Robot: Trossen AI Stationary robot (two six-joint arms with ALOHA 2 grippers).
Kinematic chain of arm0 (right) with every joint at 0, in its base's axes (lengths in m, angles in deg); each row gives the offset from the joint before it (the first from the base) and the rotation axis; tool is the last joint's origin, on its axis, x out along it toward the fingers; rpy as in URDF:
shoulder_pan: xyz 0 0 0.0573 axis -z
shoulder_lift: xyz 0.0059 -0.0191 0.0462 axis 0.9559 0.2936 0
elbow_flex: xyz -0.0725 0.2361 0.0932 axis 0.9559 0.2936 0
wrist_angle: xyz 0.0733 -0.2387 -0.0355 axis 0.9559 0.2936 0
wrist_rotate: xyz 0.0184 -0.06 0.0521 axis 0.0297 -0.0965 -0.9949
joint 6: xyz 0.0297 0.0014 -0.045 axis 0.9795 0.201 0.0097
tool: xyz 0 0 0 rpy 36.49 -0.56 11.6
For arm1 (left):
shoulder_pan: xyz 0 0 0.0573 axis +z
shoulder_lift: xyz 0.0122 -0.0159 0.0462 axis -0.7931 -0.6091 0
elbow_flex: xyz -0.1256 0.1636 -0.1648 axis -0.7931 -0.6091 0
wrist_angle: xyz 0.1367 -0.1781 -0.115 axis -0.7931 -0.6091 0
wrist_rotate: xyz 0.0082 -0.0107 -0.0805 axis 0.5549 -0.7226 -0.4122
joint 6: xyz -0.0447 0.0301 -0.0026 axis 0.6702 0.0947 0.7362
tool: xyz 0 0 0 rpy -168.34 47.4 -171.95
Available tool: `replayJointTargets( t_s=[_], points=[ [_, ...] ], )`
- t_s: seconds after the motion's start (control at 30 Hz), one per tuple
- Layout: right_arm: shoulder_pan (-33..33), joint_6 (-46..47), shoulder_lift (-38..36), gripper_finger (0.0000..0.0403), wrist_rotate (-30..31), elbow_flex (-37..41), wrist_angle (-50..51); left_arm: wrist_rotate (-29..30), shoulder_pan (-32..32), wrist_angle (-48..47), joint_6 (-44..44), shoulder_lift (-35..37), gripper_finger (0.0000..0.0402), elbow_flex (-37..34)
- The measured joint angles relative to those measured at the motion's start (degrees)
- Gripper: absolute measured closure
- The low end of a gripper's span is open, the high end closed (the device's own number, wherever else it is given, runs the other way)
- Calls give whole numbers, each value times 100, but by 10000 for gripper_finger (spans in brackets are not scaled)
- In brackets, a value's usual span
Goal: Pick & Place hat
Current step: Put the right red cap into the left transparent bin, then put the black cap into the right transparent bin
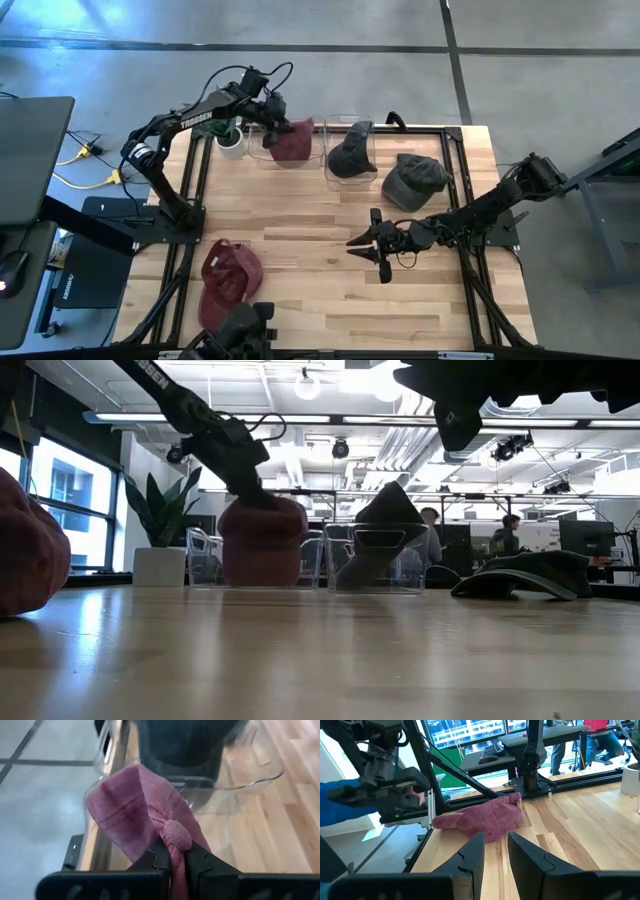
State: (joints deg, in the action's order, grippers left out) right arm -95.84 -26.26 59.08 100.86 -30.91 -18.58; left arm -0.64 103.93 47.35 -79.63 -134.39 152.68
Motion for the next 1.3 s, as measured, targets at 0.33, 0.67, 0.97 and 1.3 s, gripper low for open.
replayJointTargets(
  t_s=[0.33,0.67,0.97,1.3],
  points=[
    [2,1,1,320,2,0,-1,179,-3,197,150,-5,235,0],
    [2,4,2,320,2,0,-1,1238,-8,-98,662,46,148,582],
    [2,44,1,320,0,0,1,2035,-19,-334,1593,61,148,831],
    [2,45,2,320,0,0,1,2480,-708,-595,2117,852,202,835]
  ],
)
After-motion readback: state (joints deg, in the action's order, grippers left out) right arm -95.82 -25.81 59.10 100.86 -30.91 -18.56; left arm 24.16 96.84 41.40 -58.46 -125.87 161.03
